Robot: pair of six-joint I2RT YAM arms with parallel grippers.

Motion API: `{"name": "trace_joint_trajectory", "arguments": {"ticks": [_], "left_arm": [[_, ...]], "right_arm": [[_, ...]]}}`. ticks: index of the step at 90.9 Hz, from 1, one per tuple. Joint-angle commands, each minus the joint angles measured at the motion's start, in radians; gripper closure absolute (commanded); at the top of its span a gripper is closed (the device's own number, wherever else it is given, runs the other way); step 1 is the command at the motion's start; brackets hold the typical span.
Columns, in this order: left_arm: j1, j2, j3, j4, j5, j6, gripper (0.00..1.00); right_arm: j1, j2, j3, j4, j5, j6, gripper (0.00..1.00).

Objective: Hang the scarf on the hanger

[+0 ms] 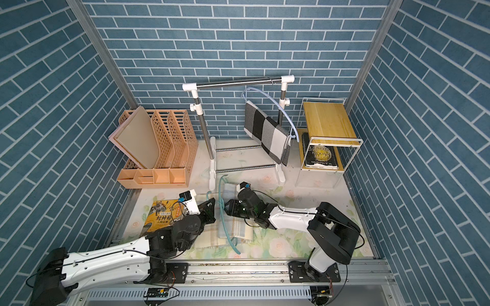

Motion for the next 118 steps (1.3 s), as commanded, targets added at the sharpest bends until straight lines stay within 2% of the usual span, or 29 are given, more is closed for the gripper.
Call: {"name": "trace_joint_trajectory", "arguments": {"ticks": [1,26,48,76,92,109,118], "left_arm": [[-0.009,0.040,0.038,-0.032,0.057,0.026,1.00],[-0.008,0.110,0.094,-0.062,0.071,0.055,1.00],[0.005,0.181,0.181,-0.107,0.098,0.106,1.00],[0.009,0.289,0.283,-0.151,0.113,0.086,1.00],[0.009,0.357,0.349,-0.215,0.101,0.044,1.00],[0.008,0.416,0.400,-0.276,0.092,-0.004,1.00],[0.008,0.429,0.409,-0.286,0.103,-0.012,1.00]], "right_arm": [[0.001,-0.061,0.010,-0.046,0.009,-0.059,0.48],[-0.002,-0.145,0.011,-0.148,0.105,-0.111,0.47],[0.025,-0.231,0.034,-0.284,0.197,-0.236,0.46],[0.113,-0.369,-0.099,-0.238,0.284,-0.289,0.45],[0.181,-0.318,-0.107,-0.187,0.365,-0.273,0.44],[0.259,-0.190,-0.014,-0.188,0.565,-0.233,0.45],[0.265,-0.139,0.010,-0.212,0.612,-0.205,0.46]]}}
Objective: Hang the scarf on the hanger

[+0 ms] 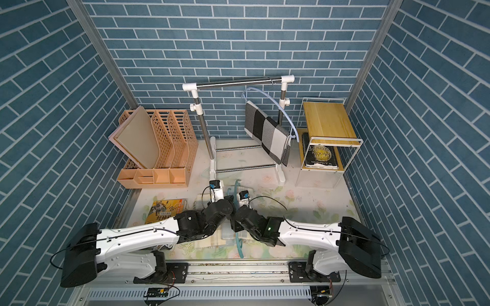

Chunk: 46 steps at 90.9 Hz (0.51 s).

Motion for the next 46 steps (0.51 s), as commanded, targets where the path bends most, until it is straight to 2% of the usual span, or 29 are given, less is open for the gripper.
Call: {"name": "trace_joint_trajectory", "arguments": {"ticks": [1,18,41,46], "left_arm": [[-0.001,0.018,0.028,-0.032,0.006,-0.029,1.00],[-0.001,0.018,0.025,-0.029,0.016,-0.031,1.00],[-0.001,0.006,0.028,-0.025,0.039,-0.029,1.00],[-0.001,0.004,0.028,-0.030,0.043,-0.034,0.88]], "right_arm": [[0.016,0.046,0.051,0.003,0.124,0.034,0.46],[0.016,0.065,0.050,-0.017,0.157,0.041,0.54],[-0.002,0.064,0.032,-0.063,0.174,0.052,0.72],[-0.008,0.062,0.022,-0.066,0.172,0.058,0.75]]}}
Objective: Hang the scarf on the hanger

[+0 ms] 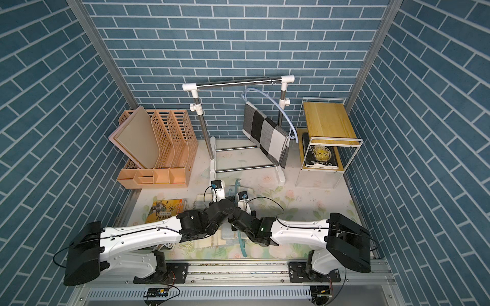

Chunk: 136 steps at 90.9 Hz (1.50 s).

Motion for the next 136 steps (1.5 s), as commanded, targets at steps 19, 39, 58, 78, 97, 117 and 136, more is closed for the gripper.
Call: {"name": "trace_joint_trajectory", "arguments": {"ticks": [19,39,58,78,97,117,136], "left_arm": [[-0.001,-0.029,0.020,-0.033,0.031,-0.015,0.55],[-0.001,-0.085,0.035,-0.095,0.031,-0.006,0.23],[0.050,-0.238,-0.084,-0.068,0.108,-0.022,0.07],[0.269,-0.204,-0.301,0.224,0.517,-0.052,0.09],[0.318,0.034,-0.271,0.340,0.594,-0.046,0.14],[0.338,0.152,-0.251,0.378,0.628,-0.047,0.19],[0.341,0.218,-0.243,0.394,0.653,-0.040,0.27]], "right_arm": [[-0.028,-0.007,-0.023,-0.031,0.024,0.020,0.90],[-0.047,-0.044,-0.047,-0.016,0.000,0.021,1.00],[-0.097,-0.128,-0.119,0.069,-0.100,0.033,1.00],[-0.157,-0.183,-0.181,0.166,-0.224,0.051,1.00],[-0.175,-0.188,-0.190,0.179,-0.259,0.060,1.00],[-0.175,-0.190,-0.191,0.174,-0.262,0.058,1.00],[-0.175,-0.185,-0.193,0.185,-0.266,0.060,1.00]]}}
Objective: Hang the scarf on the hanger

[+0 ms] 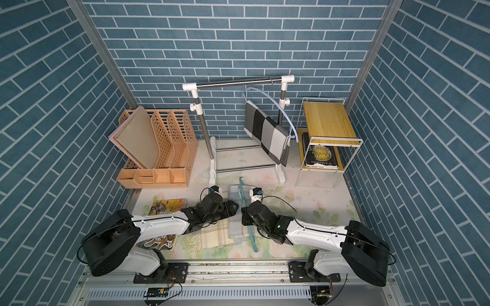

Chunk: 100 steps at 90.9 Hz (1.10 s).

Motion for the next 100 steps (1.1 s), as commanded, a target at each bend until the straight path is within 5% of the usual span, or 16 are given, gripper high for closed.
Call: {"name": "trace_joint_trajectory", "arguments": {"ticks": [1,18,36,75,100], "left_arm": [[0.009,0.041,0.020,0.036,0.035,0.009,0.29],[0.009,0.059,0.022,0.054,0.053,0.009,0.56],[0.009,-0.046,0.017,-0.042,-0.012,0.030,1.00],[0.009,-0.381,-0.077,-0.300,-0.141,0.006,1.00],[0.010,-0.523,-0.147,-0.415,-0.197,-0.034,1.00]], "right_arm": [[-0.003,-0.015,-0.009,0.032,-0.007,0.015,1.00],[-0.003,-0.019,-0.012,0.034,-0.004,0.016,1.00],[-0.004,-0.042,-0.011,0.013,0.023,0.016,1.00],[-0.005,-0.091,0.030,-0.121,0.148,0.041,1.00],[-0.025,-0.054,0.055,-0.128,0.115,0.013,1.00]]}}
